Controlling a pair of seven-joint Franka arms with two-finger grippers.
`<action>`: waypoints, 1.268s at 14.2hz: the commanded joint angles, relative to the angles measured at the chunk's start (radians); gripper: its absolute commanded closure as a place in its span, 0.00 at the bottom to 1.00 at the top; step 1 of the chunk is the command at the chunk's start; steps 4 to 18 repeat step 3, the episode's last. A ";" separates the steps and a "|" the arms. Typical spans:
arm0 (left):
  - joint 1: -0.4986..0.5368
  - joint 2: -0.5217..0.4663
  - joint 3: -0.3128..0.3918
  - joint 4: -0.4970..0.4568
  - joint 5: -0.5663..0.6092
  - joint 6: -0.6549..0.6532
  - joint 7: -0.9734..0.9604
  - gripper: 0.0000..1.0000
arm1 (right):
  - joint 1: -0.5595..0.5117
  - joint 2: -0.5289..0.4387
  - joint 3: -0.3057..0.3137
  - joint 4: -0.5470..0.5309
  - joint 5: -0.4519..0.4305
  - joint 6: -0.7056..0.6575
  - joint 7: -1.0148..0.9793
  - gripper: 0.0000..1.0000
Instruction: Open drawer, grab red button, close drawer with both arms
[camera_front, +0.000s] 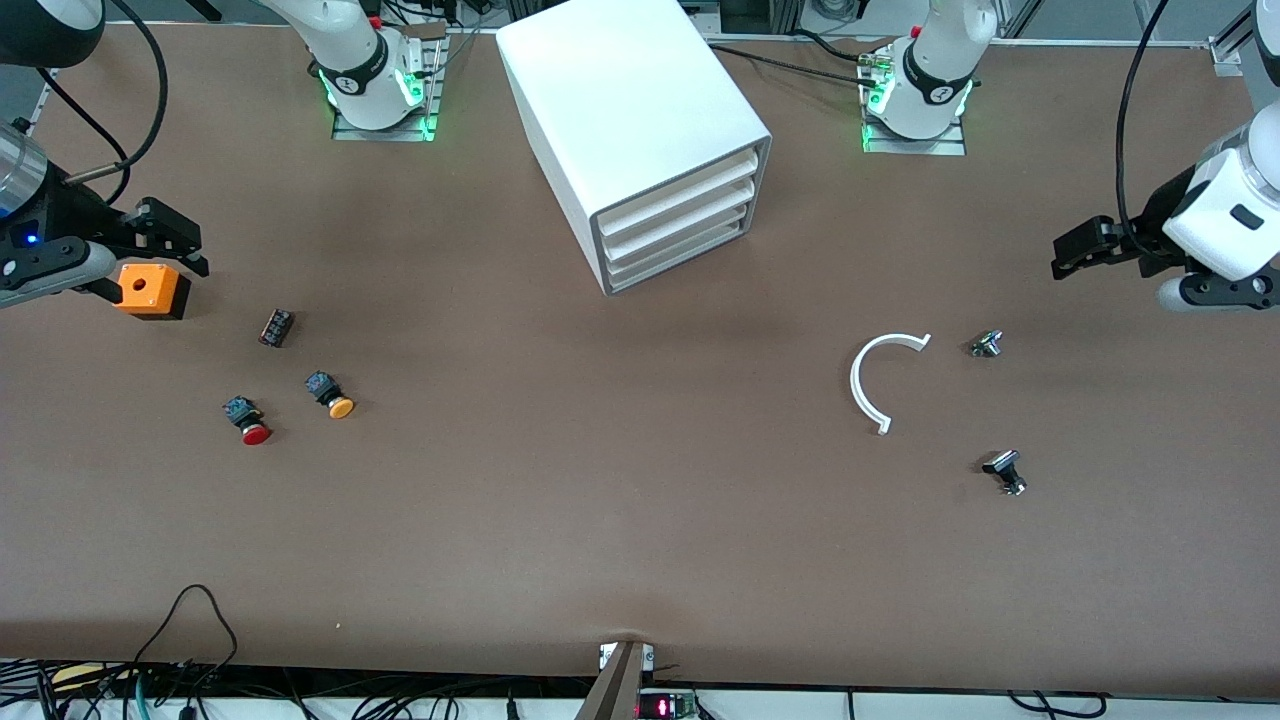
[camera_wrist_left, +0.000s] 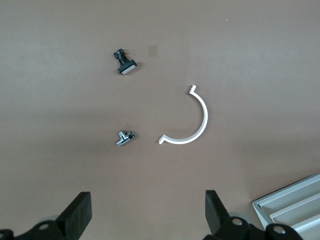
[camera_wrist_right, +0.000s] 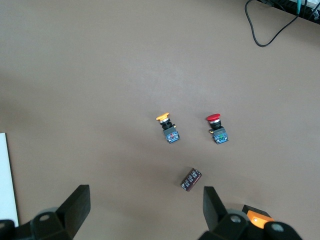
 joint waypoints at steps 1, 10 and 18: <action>-0.008 0.006 0.018 0.016 -0.018 -0.019 0.047 0.00 | -0.001 0.009 -0.004 0.021 0.000 -0.015 0.009 0.00; 0.001 0.012 0.017 0.018 -0.017 -0.020 0.048 0.00 | -0.001 0.009 -0.004 0.021 0.000 -0.015 0.009 0.00; 0.001 0.012 0.017 0.018 -0.017 -0.020 0.048 0.00 | -0.001 0.009 -0.004 0.021 0.000 -0.015 0.009 0.00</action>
